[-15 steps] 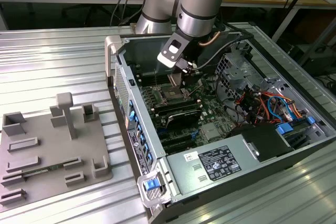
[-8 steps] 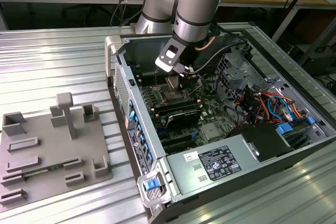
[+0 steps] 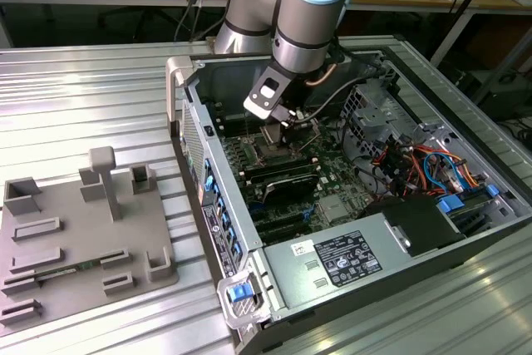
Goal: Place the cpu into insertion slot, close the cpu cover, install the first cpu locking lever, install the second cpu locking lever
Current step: 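Place the cpu into insertion slot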
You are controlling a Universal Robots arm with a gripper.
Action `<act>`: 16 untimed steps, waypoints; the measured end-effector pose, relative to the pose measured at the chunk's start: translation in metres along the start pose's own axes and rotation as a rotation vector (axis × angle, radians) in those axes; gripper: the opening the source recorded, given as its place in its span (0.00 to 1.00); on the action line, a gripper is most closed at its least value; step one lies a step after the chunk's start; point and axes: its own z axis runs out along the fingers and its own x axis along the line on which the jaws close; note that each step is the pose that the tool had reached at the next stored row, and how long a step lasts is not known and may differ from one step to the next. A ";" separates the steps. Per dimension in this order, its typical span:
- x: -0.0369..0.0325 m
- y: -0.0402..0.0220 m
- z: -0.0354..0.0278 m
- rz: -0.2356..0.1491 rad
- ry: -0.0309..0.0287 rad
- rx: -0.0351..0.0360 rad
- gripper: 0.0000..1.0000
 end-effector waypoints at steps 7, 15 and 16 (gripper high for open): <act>0.0010 -0.0018 0.0151 0.000 -0.0060 0.0041 0.55; 0.0011 -0.0026 0.0258 0.013 -0.0241 0.0107 0.55; 0.0011 -0.0026 0.0260 0.013 -0.0237 0.0107 0.55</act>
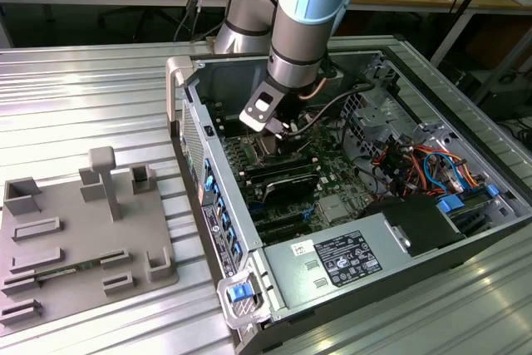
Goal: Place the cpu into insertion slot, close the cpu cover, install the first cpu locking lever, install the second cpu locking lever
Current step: 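Place the cpu into insertion slot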
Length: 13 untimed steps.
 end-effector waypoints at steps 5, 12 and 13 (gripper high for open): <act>0.0000 -0.0001 0.0014 0.000 0.0004 0.0004 0.55; 0.0009 0.0004 0.0026 0.001 -0.0001 0.0018 0.55; 0.0009 0.0004 0.0031 0.001 -0.0001 0.0018 0.55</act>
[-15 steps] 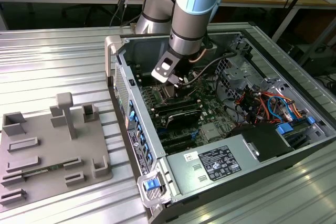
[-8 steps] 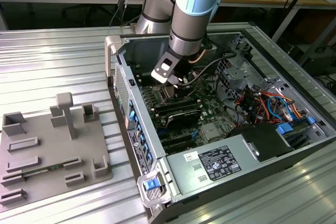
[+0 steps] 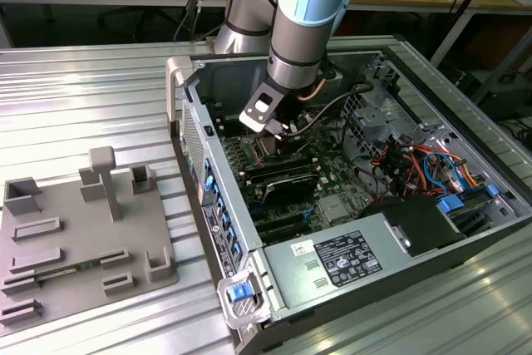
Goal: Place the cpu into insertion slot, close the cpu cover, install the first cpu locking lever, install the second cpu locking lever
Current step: 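Place the cpu into insertion slot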
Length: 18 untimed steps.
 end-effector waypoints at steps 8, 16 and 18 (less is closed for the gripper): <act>-0.0001 0.0006 0.0023 0.001 -0.0005 0.0001 0.55; 0.0001 0.0007 0.0039 -0.001 -0.0003 0.0002 0.55; 0.0008 0.0007 0.0042 -0.009 0.0004 0.0004 0.55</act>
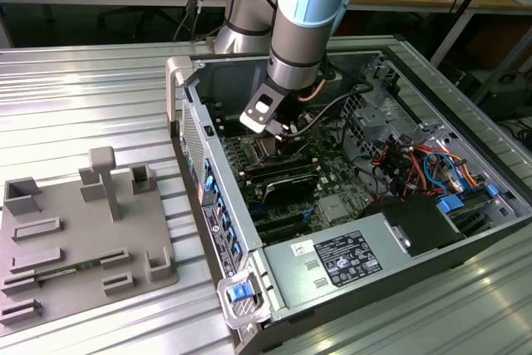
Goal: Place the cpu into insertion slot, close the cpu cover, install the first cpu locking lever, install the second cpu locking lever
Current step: 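Place the cpu into insertion slot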
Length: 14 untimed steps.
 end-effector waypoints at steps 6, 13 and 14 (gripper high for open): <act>-0.0001 -0.0002 0.0010 -0.005 -0.0002 0.0007 0.55; -0.0003 0.0005 0.0014 0.001 -0.0008 0.0009 0.55; -0.0003 0.0005 0.0014 0.001 -0.0008 0.0009 0.55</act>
